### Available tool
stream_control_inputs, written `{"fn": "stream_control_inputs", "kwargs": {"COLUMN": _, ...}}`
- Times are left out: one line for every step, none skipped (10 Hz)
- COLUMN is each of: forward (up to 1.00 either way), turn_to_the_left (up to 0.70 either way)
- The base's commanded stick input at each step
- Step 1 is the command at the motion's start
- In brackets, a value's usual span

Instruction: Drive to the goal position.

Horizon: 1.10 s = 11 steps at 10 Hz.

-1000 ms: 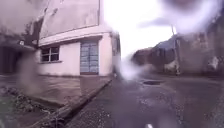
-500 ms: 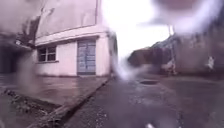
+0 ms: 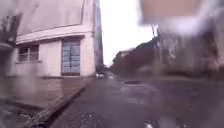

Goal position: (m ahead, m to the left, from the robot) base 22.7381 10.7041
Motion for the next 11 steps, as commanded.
{"fn": "stream_control_inputs", "kwargs": {"forward": 0.00, "turn_to_the_left": -0.70}}
{"fn": "stream_control_inputs", "kwargs": {"forward": 0.00, "turn_to_the_left": -0.70}}
{"fn": "stream_control_inputs", "kwargs": {"forward": 0.00, "turn_to_the_left": -0.70}}
{"fn": "stream_control_inputs", "kwargs": {"forward": 0.00, "turn_to_the_left": -0.70}}
{"fn": "stream_control_inputs", "kwargs": {"forward": 0.00, "turn_to_the_left": -0.70}}
{"fn": "stream_control_inputs", "kwargs": {"forward": 0.00, "turn_to_the_left": -0.70}}
{"fn": "stream_control_inputs", "kwargs": {"forward": 0.00, "turn_to_the_left": -0.70}}
{"fn": "stream_control_inputs", "kwargs": {"forward": 0.00, "turn_to_the_left": -0.33}}
{"fn": "stream_control_inputs", "kwargs": {"forward": 0.00, "turn_to_the_left": 0.00}}
{"fn": "stream_control_inputs", "kwargs": {"forward": 0.00, "turn_to_the_left": 0.00}}
{"fn": "stream_control_inputs", "kwargs": {"forward": 0.00, "turn_to_the_left": 0.00}}
